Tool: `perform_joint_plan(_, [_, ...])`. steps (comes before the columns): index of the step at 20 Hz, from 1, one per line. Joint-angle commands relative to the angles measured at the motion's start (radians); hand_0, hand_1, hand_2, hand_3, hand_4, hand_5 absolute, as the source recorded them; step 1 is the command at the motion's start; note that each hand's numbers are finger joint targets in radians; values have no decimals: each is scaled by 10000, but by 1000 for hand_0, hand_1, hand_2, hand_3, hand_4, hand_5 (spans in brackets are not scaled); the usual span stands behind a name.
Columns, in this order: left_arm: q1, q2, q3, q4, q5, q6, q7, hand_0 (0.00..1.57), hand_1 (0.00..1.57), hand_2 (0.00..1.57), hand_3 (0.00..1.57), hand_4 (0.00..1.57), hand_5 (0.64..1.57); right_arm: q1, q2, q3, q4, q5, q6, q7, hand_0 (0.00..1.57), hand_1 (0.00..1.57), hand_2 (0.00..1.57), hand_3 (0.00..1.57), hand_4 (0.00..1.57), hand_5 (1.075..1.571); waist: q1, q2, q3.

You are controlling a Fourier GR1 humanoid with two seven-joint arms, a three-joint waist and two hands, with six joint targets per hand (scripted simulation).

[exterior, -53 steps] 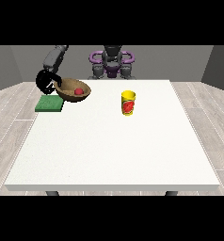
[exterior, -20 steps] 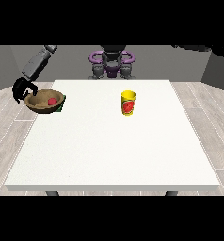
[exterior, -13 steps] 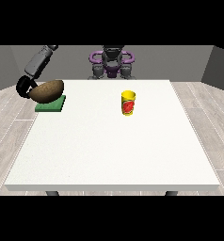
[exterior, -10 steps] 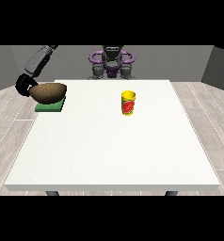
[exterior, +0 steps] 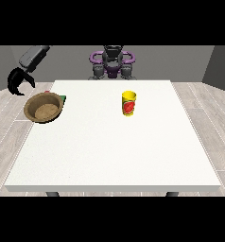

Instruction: Pick the cup and pour the ball into the bowl, then pick the bowl and place it on the pad

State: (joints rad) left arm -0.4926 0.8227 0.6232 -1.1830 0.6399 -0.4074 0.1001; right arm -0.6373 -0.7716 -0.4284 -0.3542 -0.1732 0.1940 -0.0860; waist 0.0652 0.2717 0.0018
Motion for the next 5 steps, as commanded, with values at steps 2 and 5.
perform_joint_plan(2, [68,-1029,-906,-804,306,679,1179,0,0,0,0,983,1570,-417,-424,32,-40,-43,263,840,0,0,0,0,0,1416,-136,-1780,-6])
perform_joint_plan(5, [593,-1209,-1310,52,-438,741,1177,0,0,0,0,983,1570,-1059,443,554,-1050,61,576,927,0,0,0,0,701,1219,-667,-3366,-58])
